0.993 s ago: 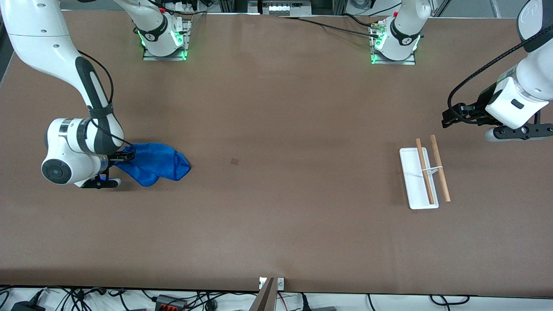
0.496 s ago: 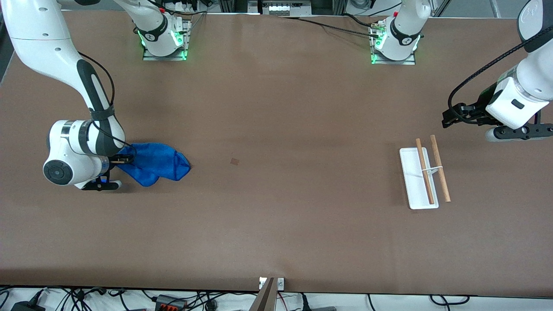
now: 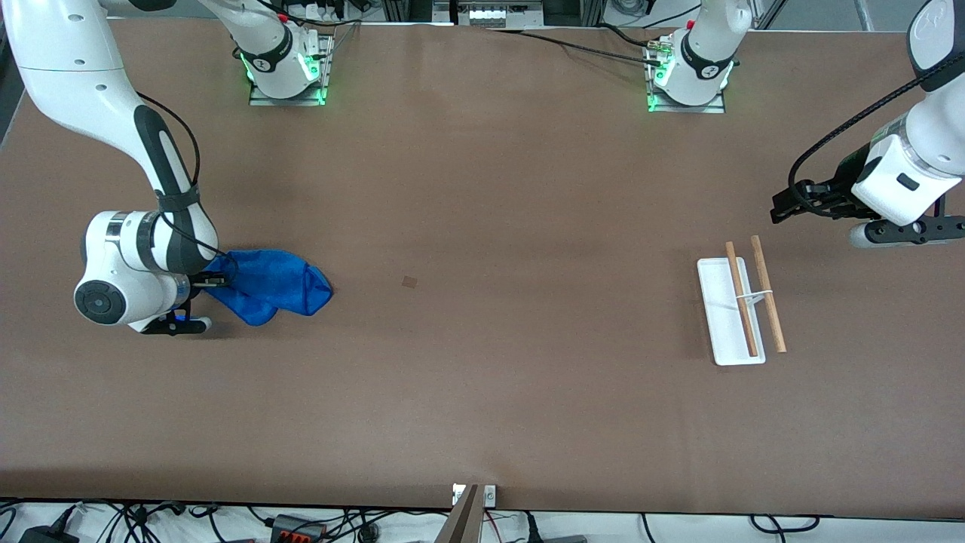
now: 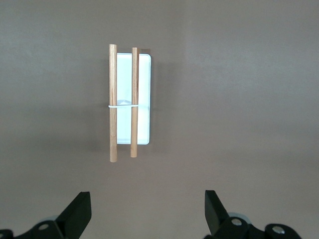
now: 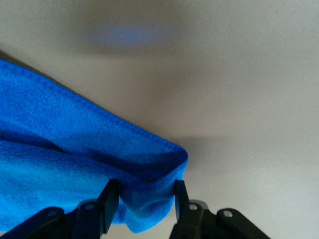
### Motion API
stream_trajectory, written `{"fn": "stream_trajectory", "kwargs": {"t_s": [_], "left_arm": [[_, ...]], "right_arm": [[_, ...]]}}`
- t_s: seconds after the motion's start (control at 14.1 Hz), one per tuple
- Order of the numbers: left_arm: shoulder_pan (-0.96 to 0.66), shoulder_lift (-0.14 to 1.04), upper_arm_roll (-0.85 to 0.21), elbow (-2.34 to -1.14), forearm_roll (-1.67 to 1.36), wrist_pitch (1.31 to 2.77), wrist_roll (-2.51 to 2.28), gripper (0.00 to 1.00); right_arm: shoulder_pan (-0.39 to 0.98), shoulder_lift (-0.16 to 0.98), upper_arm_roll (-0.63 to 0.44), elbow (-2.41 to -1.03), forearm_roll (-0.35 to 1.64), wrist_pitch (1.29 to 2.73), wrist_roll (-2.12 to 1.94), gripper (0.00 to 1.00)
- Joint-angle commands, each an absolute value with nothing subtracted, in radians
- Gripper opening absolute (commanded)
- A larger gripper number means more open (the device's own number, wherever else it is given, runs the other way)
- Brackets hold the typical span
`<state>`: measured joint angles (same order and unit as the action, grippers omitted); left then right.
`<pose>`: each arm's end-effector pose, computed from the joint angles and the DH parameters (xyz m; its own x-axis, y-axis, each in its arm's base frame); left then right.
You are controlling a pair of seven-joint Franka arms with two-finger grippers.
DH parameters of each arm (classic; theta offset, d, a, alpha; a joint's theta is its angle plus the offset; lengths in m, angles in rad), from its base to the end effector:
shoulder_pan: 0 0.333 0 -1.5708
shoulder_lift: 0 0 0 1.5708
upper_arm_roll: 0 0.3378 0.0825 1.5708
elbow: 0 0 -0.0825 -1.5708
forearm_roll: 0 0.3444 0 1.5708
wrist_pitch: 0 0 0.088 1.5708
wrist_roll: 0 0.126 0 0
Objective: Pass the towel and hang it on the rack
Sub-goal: 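Lower the right gripper onto the towel edge and close it, then lift the towel with the right gripper toward the rack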
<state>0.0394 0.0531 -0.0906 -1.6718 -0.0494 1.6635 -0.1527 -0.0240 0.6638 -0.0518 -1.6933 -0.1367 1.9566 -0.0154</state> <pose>0.5324 -0.0319 0.5637 0.9920 0.1056 -0.0687 0.1087 -0.9931 0.0436 0.6051 -0.0545 0.2138 0.9186 -0.0056 -0.3951 0.0464 -0.9915 0.1218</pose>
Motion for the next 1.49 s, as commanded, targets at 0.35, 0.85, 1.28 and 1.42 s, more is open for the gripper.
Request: {"fn": "stream_trajectory", "kwargs": {"t_s": [0.35,0.85,1.28,1.42], "left_arm": [[0.048,0.067,-0.092,-1.640,-0.072,1.638,-0.130,1.00],[0.048,0.067,-0.092,-1.640,-0.072,1.638,-0.130,1.00],[0.049,0.067,-0.092,-1.640,-0.072,1.638,-0.129,1.00],[0.049,0.067,-0.092,-1.640,-0.072,1.638,-0.130,1.00]], "right_arm": [[-0.032,0.669,-0.043,-1.666,-0.129,1.918,-0.060,0.23],[-0.023,0.658,0.056,-1.358,-0.123,1.519,-0.167,0.00],[0.027,0.657,0.357,-1.148,-0.008,1.476,0.112,0.00],[0.070,0.660,0.457,-1.098,-0.005,1.499,0.284,0.00]]}}
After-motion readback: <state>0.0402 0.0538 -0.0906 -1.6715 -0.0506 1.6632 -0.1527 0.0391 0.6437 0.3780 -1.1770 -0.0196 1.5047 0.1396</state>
